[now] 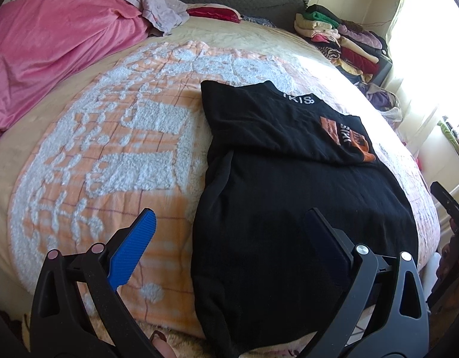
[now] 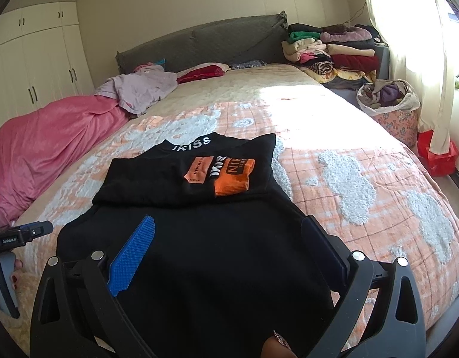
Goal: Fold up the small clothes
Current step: 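Move both grippers to the hem of the black sweatshirt, then close both grippers on the sweatshirt hem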
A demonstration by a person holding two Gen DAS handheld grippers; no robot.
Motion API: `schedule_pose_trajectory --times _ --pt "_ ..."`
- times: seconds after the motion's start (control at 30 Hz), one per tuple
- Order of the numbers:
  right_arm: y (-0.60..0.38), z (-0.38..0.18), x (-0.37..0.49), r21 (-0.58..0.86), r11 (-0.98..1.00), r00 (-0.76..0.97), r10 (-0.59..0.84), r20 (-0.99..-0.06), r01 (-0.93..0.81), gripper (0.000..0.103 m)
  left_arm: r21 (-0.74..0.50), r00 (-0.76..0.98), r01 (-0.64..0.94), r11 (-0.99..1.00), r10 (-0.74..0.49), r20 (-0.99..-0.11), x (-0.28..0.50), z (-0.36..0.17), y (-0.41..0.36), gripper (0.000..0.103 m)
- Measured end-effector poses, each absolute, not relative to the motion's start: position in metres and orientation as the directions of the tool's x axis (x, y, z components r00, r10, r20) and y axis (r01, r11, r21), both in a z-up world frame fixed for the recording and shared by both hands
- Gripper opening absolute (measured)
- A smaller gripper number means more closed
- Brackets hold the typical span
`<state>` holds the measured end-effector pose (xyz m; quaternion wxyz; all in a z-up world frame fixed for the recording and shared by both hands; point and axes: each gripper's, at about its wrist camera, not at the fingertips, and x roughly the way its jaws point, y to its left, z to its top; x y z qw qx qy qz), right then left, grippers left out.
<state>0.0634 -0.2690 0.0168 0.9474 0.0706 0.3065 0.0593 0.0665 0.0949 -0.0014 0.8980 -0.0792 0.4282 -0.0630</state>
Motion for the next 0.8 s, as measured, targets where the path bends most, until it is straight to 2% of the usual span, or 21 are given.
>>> schedule_pose_trajectory --times 0.47,0.8 --pt "-0.283 0.012 0.048 0.181 0.981 0.788 0.166 -0.593 -0.071 0.098 -0.170 0.537 0.014 0.985 -0.151 -0.830 0.045 -0.022 0.101 0.093" --pt "-0.303 -0.004 0.034 0.179 0.983 0.762 0.143 -0.632 -0.036 0.098 -0.202 0.455 0.014 0.979 -0.187 -0.871 0.037 -0.043 0.102 0.093"
